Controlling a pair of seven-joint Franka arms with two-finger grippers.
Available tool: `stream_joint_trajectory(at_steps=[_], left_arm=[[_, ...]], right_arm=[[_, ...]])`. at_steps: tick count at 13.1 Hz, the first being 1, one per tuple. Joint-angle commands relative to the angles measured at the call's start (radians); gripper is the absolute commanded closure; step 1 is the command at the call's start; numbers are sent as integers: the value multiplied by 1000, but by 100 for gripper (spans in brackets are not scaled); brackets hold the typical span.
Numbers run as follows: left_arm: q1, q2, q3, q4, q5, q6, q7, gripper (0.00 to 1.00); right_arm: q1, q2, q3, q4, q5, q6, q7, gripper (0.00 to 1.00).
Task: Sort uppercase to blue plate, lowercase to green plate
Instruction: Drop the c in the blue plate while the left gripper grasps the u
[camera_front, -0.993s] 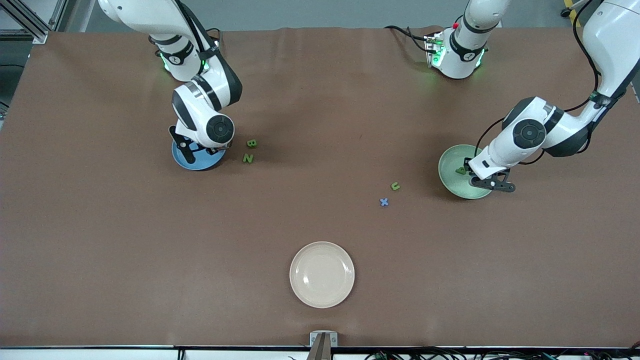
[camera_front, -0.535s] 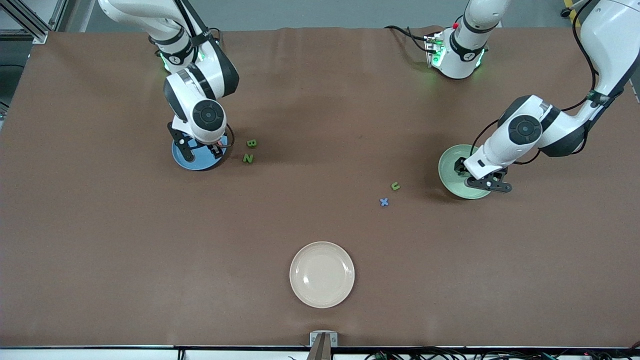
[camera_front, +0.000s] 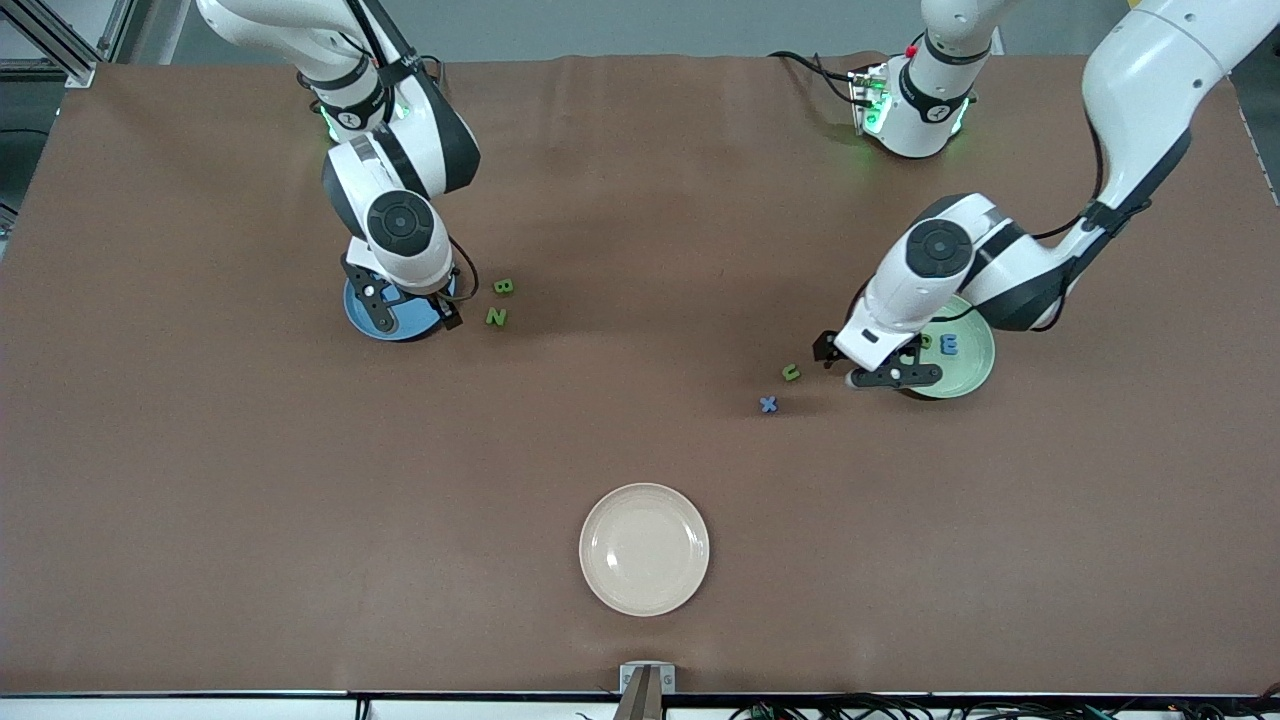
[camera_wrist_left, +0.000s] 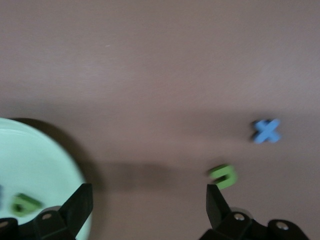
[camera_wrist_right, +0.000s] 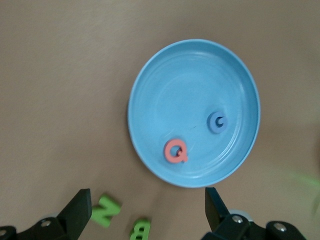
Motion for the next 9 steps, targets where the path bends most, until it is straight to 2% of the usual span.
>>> stream_joint_trajectory(at_steps=[1, 5, 7, 9], left_arm=[[-156, 65, 90, 106, -9, -10, -191, 0], [-323, 105, 203, 184, -15, -1, -424, 0], [-348, 110, 227, 183, -14, 2, -429, 1], [-348, 118, 230, 172, -14, 2, -432, 6]], right_arm=[[-31, -25, 11, 8, 53, -4, -156, 0], [-68, -49, 11, 26, 55, -7, -355, 0], [-82, -48, 10, 42, 58, -1, -424, 0], [-82, -45, 10, 52, 61, 42, -469, 0]])
